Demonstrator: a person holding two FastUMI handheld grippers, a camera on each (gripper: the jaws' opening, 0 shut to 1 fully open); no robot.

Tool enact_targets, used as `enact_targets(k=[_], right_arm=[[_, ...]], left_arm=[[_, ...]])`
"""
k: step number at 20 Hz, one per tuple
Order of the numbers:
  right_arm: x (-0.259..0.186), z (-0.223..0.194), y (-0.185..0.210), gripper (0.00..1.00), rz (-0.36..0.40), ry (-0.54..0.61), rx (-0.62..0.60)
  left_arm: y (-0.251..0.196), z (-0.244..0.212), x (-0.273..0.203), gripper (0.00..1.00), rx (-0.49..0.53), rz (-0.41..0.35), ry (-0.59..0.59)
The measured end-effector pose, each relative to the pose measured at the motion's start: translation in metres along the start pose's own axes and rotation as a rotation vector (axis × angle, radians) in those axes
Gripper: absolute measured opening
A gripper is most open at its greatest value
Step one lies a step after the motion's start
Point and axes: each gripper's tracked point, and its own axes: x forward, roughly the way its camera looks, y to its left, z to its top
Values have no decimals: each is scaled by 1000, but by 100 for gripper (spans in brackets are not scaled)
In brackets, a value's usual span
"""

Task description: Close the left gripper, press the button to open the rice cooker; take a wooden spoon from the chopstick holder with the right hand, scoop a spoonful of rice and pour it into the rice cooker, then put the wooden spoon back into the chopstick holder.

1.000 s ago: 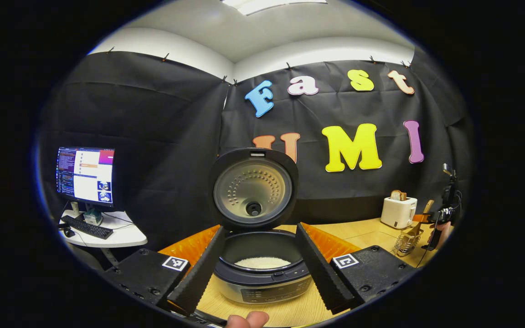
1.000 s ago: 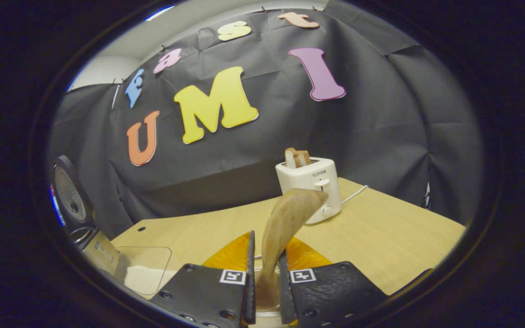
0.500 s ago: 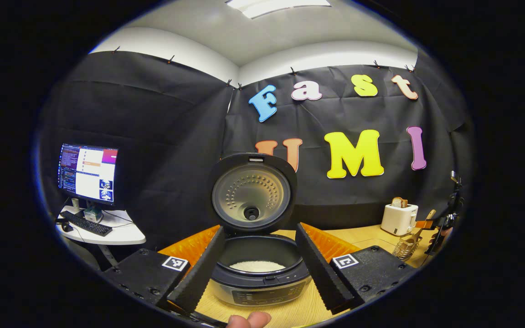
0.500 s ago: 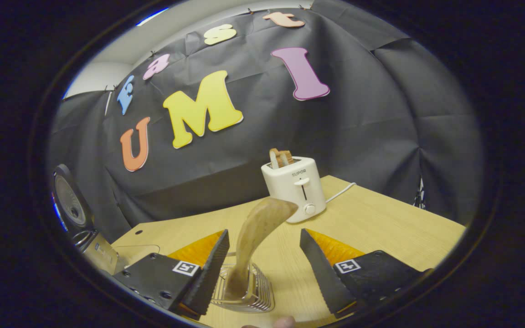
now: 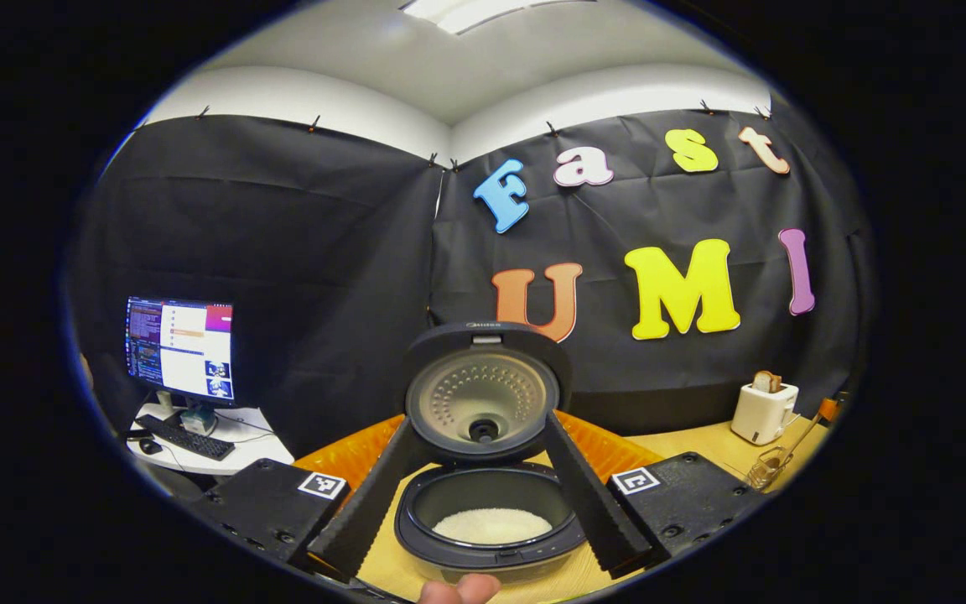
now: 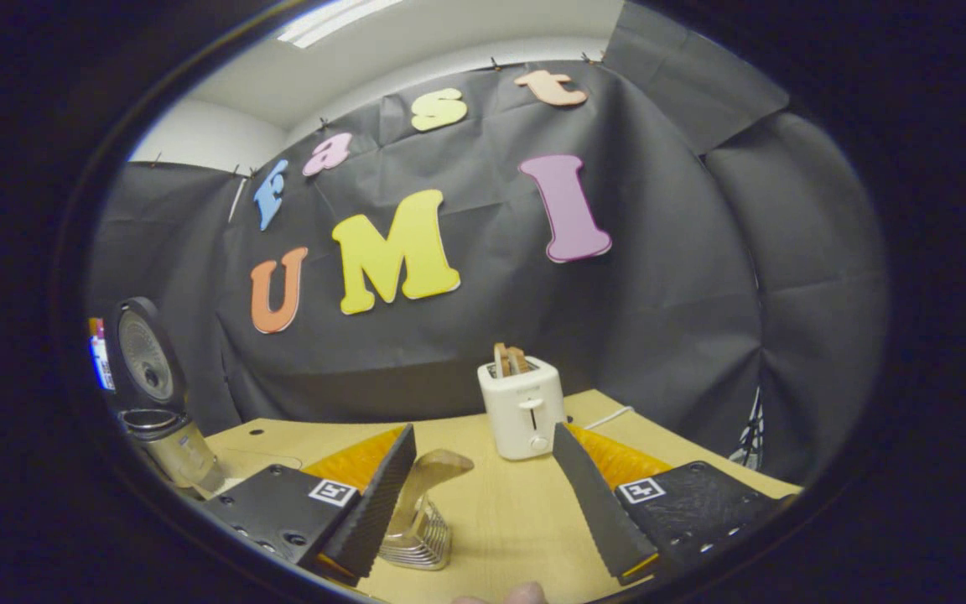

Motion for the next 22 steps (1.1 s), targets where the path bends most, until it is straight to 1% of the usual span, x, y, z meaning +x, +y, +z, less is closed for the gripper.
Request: enact_targets(k=[1, 2, 5, 6, 7, 8, 9, 10, 11, 13, 14, 15, 16, 17, 18, 21, 22], right_arm=[[6, -1, 3, 91, 18, 21, 4], [11, -1, 7, 96, 35, 32, 16], [23, 0, 4, 95, 47, 54, 46], [22, 6, 3, 96, 48, 46, 60], [20, 14, 4, 96, 50, 33, 67], [17, 23, 3, 91, 48, 14, 64], [12, 31, 2, 91, 43, -4, 54], [7, 40, 3, 95, 41, -27, 39], [-1, 51, 6, 95, 44, -51, 23], [-16, 67, 11, 95, 52, -85, -18], [-25, 72, 16, 91, 62, -92, -29], [-32, 76, 20, 95, 77, -92, -32], [-42, 80, 24, 95, 92, -99, -32], [-48, 82, 26, 91, 99, -102, -34], [-55, 82, 27, 95, 107, -103, -33], [-74, 74, 33, 95, 130, -76, 12], [-81, 69, 38, 95, 144, -64, 34]], left_arm=[[-7, 6, 3, 99, -10, -12, -3], [-15, 11, 6, 99, -13, -31, -2], [-24, 29, 9, 99, 12, -43, -16], [-27, 38, 11, 94, 18, -52, -31], [-28, 47, 13, 99, 19, -56, -44], [-27, 56, 17, 99, 20, -55, -55], [-26, 67, 22, 98, 19, -51, -64], [-26, 78, 29, 98, 13, -60, -66], [-25, 88, 37, 98, 9, -69, -68], [-16, 103, 55, 98, -1, -63, -58], [-14, 109, 66, 98, -7, -65, -49], [-15, 115, 77, 98, -6, -69, -44], [-18, 115, 88, 99, 0, -88, -23], [-16, 112, 99, 98, 15, -86, 2], [-14, 109, 110, 98, 28, -77, 27], [-8, 104, 139, 98, 55, -67, 91], [-7, 101, 148, 98, 43, -72, 122]])
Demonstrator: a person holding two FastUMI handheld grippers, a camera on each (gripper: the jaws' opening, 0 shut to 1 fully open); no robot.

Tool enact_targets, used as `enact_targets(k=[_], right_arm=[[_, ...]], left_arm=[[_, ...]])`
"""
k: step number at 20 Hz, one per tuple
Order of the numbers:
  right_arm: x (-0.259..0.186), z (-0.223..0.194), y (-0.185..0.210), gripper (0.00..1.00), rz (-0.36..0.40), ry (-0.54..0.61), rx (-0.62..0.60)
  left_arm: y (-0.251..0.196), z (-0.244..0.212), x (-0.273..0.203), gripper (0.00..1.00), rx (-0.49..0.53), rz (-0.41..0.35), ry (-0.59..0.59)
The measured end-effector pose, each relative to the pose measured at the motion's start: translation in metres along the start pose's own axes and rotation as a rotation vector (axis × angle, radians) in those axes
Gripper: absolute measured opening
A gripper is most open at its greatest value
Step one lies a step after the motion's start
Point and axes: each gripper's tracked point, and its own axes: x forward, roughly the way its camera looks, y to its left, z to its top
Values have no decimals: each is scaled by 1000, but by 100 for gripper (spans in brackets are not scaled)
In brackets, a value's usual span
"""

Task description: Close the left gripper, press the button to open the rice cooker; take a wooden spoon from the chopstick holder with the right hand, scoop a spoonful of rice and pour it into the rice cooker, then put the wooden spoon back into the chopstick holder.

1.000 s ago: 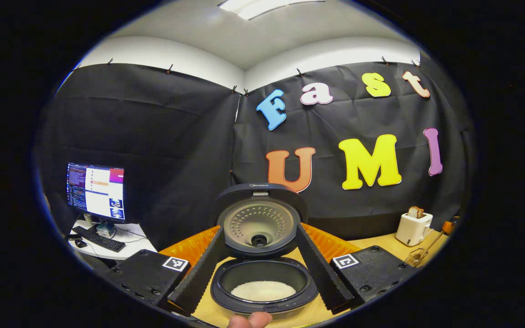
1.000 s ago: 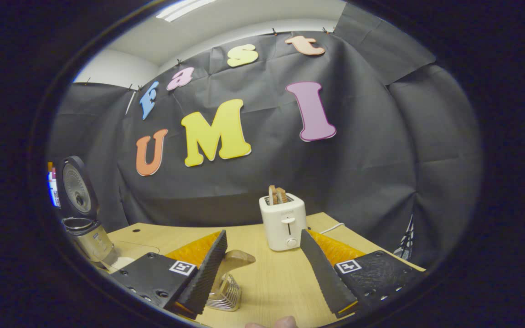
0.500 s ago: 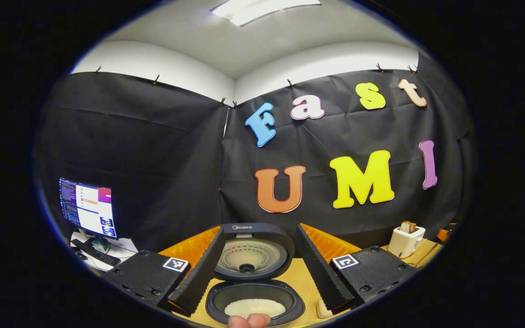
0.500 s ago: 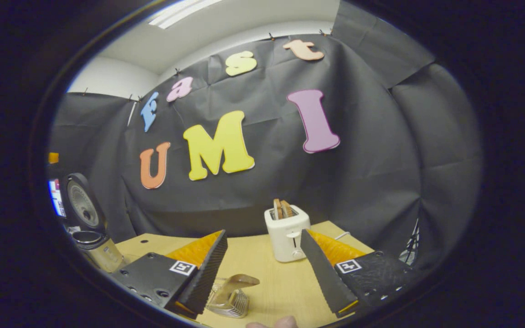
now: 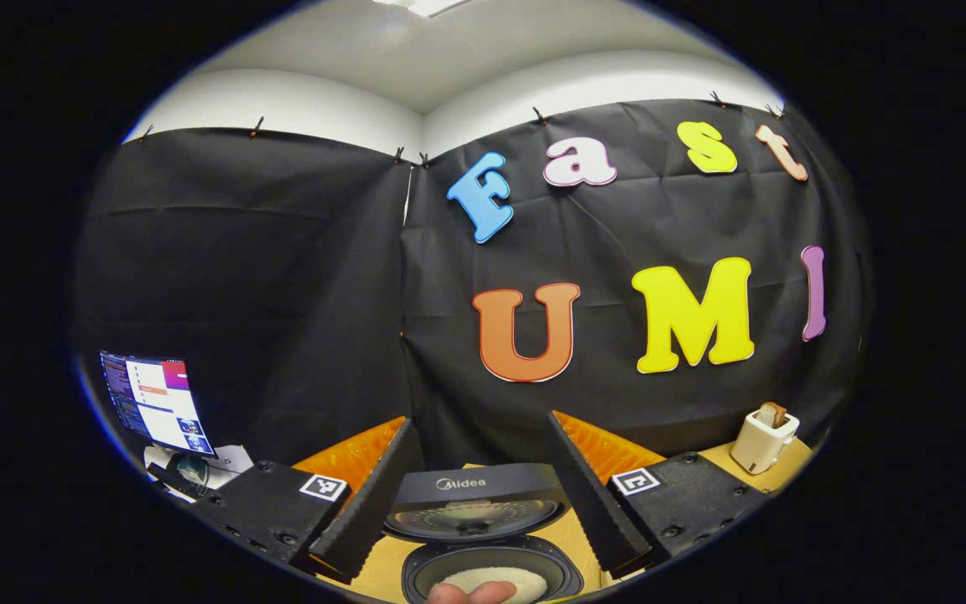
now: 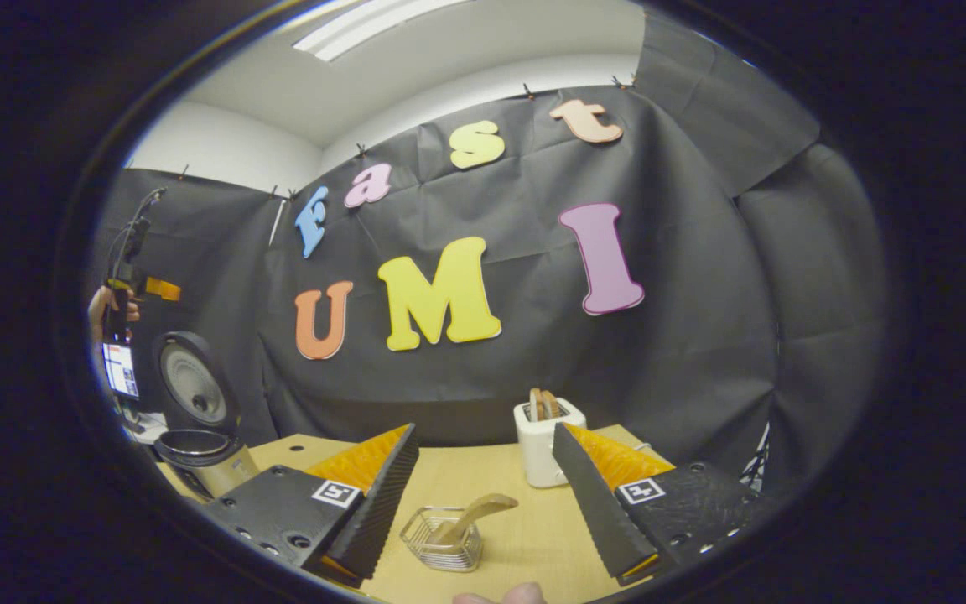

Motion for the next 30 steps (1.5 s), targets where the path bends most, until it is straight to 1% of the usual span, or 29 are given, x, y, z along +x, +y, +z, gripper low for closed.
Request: enact_targets(k=[2, 3, 4, 6, 7, 8, 9, 10, 13, 14, 15, 17, 19, 20, 21, 23, 24, 25, 26, 30], right_arm=[[-9, -4, 6, 95, 7, 7, 19], [-12, -6, 6, 91, 3, 7, 17], [-15, -7, 7, 95, 3, 7, 23], [-24, -12, 23, 95, 40, 15, 81], [-27, -14, 26, 95, 52, 15, 95], [-29, -14, 27, 99, 52, 11, 91], [-29, -14, 26, 95, 47, 5, 81], [-30, -14, 27, 95, 46, 1, 76], [-34, -15, 36, 95, 62, 7, 62], [-34, -16, 38, 91, 63, 10, 52], [-34, -18, 41, 95, 68, 11, 44], [-36, -19, 50, 95, 85, 8, 22], [-34, -20, 47, 95, 66, -1, -29], [-34, -20, 47, 95, 66, 0, -35], [-35, -21, 54, 91, 77, -1, -26], [-38, -23, 63, 91, 98, 0, -18], [-39, -24, 65, 95, 101, 2, -26], [-39, -27, 66, 91, 100, 6, -36], [-41, -29, 65, 95, 93, 6, -43], [-47, -28, 61, 95, 61, -28, -54]], left_arm=[[1, -13, 16, 98, -54, -18, 86], [2, -19, 25, 98, -75, -23, 133], [1, -27, 32, 99, -99, -37, 187], [-2, -44, 42, 99, -140, -51, 276], [0, -51, 46, 99, -147, -51, 310], [1, -55, 48, 99, -146, -43, 325], [1, -58, 50, 99, -138, -41, 339], [1, -62, 50, 98, -126, -36, 354], [0, -64, 45, 95, -85, -28, 352], [0, -66, 42, 96, -72, -30, 356], [0, -68, 36, 95, -65, -30, 356], [-2, -69, 25, 96, -44, -32, 337], [-3, -73, 14, 96, -48, -26, 313], [-6, -76, 5, 97, -45, -27, 300], [-8, -80, -5, 97, -47, -27, 295], [-12, -92, -25, 97, -52, -22, 288], [-14, -99, -35, 97, -45, -23, 282], [-16, -103, -44, 96, -41, -23, 266], [-18, -109, -51, 96, -38, -23, 253], [-24, -136, -78, 96, -47, -9, 215]])
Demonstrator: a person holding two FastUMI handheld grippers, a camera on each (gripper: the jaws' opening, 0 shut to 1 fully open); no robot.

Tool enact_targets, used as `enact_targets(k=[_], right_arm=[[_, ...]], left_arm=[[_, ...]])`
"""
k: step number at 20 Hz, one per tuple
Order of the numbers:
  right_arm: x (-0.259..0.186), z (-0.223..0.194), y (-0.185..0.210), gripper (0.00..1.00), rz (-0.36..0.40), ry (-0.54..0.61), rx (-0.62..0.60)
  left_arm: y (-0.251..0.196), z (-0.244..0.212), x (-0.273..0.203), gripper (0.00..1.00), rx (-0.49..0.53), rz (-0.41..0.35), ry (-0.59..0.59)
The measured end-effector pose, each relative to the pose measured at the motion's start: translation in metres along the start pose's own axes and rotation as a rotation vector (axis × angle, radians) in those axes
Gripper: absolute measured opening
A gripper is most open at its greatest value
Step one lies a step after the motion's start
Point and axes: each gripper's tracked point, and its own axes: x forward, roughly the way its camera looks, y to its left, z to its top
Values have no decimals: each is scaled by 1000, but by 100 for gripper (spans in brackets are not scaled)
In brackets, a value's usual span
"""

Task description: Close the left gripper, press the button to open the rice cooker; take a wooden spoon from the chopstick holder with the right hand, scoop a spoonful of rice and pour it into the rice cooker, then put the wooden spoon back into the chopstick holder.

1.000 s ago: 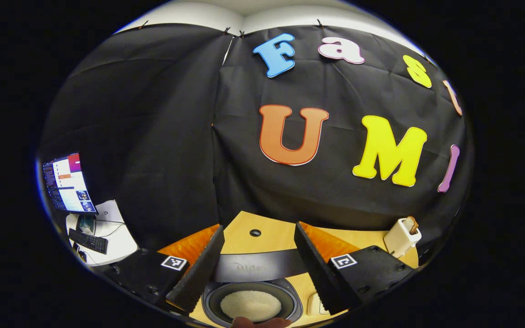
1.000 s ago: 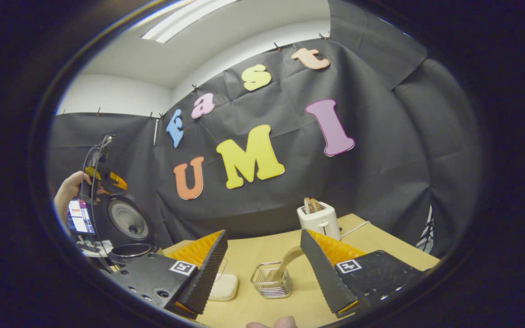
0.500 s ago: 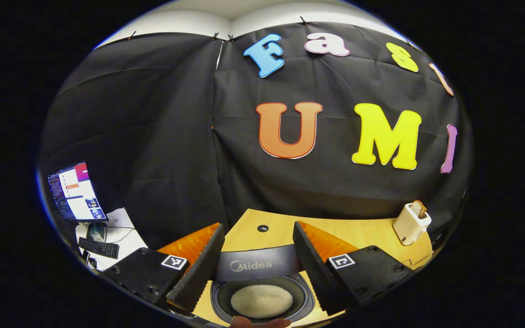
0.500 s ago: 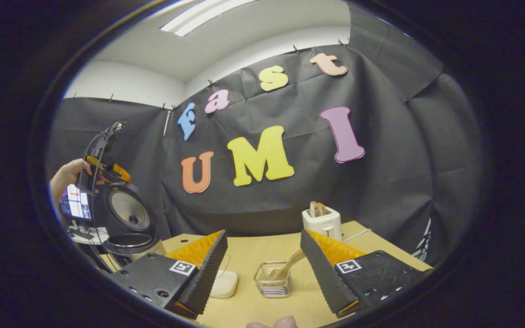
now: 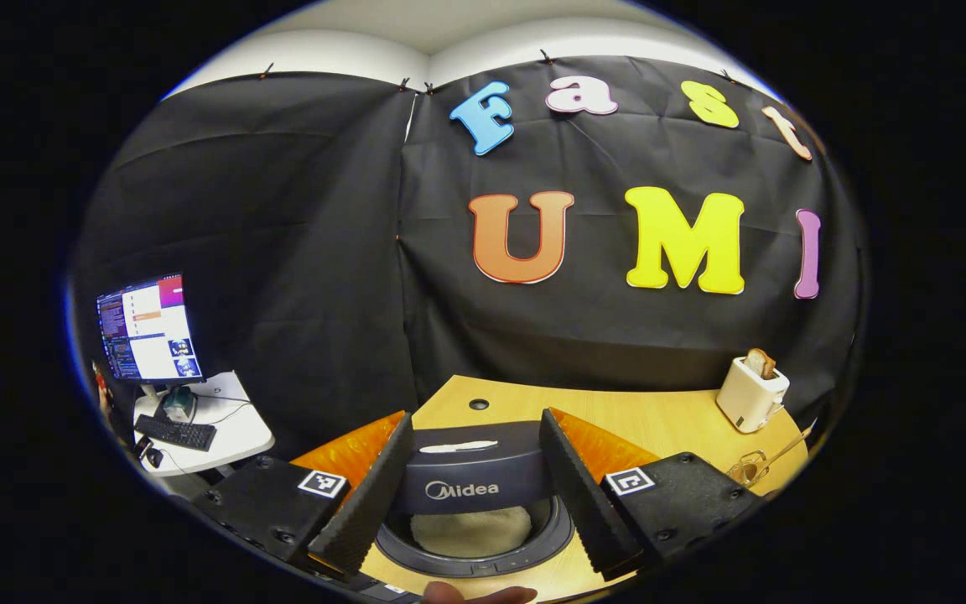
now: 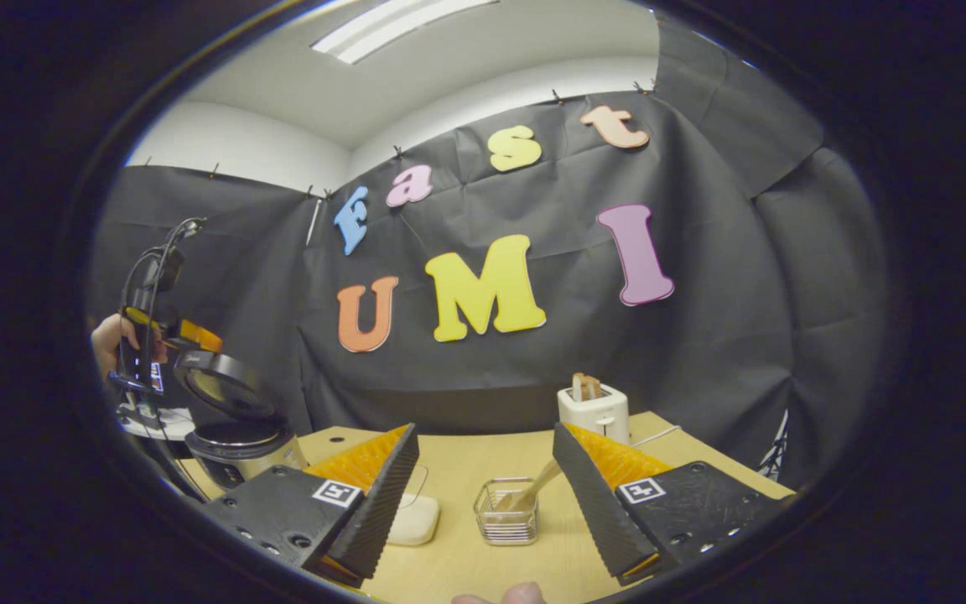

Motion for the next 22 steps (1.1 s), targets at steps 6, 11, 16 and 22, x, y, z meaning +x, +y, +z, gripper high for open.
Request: enact_targets(k=[6, 11, 16, 22], right_arm=[[-5, -1, 0, 95, -7, -32, 49], [-4, -10, -1, 95, -16, -28, 17], [-7, -1, -3, 95, -27, -73, 30], [-6, -1, -1, 95, -27, -90, 18]], left_arm=[[-7, -54, -18, 96, 1, 47, -56], [-13, -87, -24, 97, 0, 55, -91], [-15, -111, -25, 96, -2, 46, -82], [-15, -126, -25, 96, 3, 57, -77]])
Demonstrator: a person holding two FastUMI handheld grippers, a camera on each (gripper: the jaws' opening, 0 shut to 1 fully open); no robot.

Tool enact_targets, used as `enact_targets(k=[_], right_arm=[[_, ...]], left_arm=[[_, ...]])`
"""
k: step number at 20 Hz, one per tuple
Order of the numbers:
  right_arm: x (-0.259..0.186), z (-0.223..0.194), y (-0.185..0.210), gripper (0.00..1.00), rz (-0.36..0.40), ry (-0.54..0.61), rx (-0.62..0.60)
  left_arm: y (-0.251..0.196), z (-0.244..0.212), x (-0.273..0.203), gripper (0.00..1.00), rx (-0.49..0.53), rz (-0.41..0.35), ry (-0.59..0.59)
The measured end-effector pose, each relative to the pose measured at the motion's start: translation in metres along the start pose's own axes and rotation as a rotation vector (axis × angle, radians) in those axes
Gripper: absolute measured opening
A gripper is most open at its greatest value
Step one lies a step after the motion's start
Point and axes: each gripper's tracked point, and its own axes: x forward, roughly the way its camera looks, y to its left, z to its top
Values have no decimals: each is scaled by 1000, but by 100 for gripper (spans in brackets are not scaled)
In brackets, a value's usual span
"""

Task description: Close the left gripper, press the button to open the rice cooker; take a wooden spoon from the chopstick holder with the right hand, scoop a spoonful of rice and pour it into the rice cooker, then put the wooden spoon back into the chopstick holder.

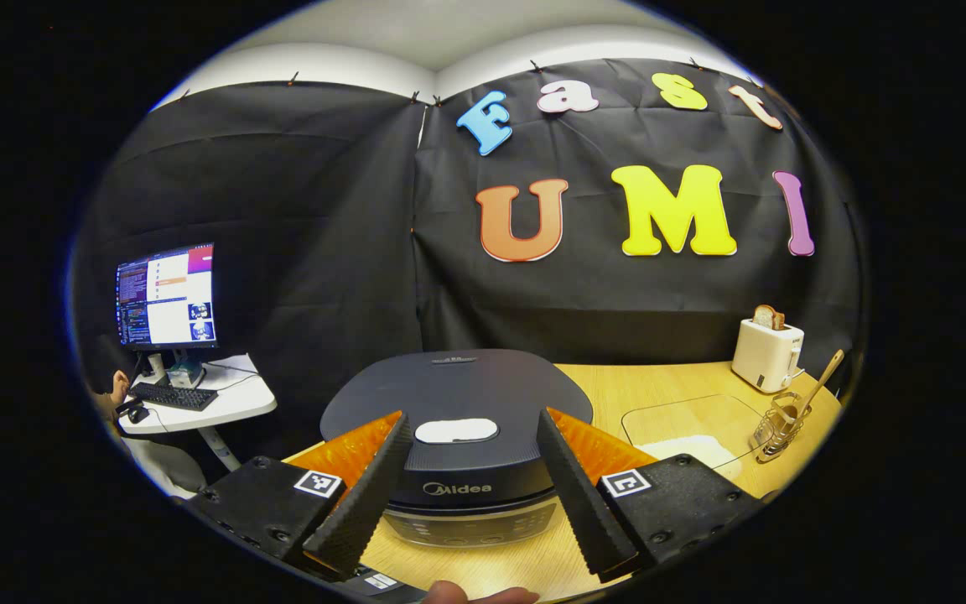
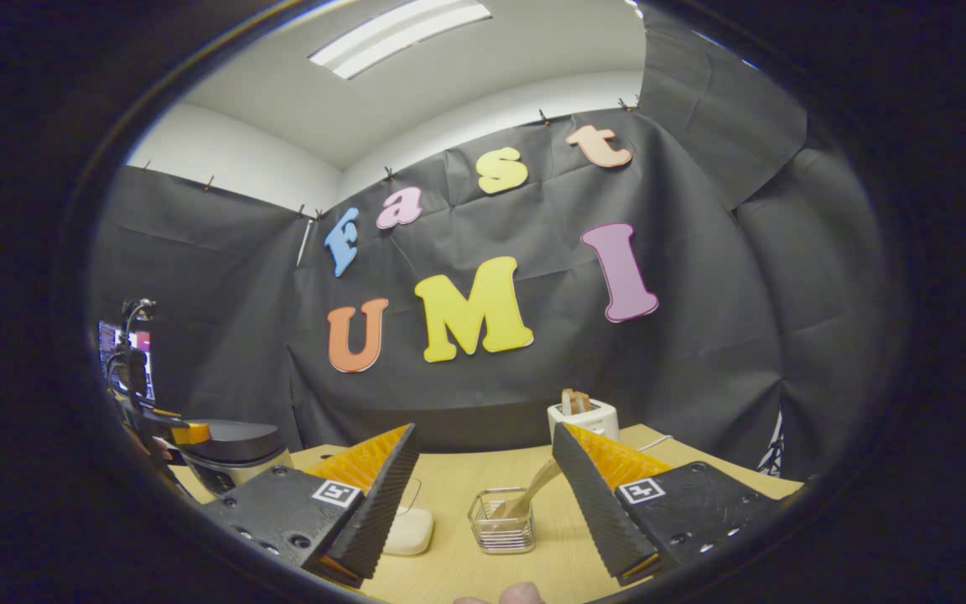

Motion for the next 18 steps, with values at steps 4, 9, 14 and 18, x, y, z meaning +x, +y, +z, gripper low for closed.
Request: enact_targets(k=[4, 9, 14, 18], right_arm=[[0, -4, 5, 95, 13, -12, 33], [5, -15, 7, 95, 16, 1, 34], [7, -12, 1, 91, -21, 4, -5], [10, -7, 7, 95, -45, -10, -38]], left_arm=[[-2, -11, -1, 95, 45, -12, -23], [-4, -4, -1, 93, 48, -26, -43], [-3, 0, -1, 93, 36, 0, -49], [-22, 36, -14, 100, -33, -52, -125]])
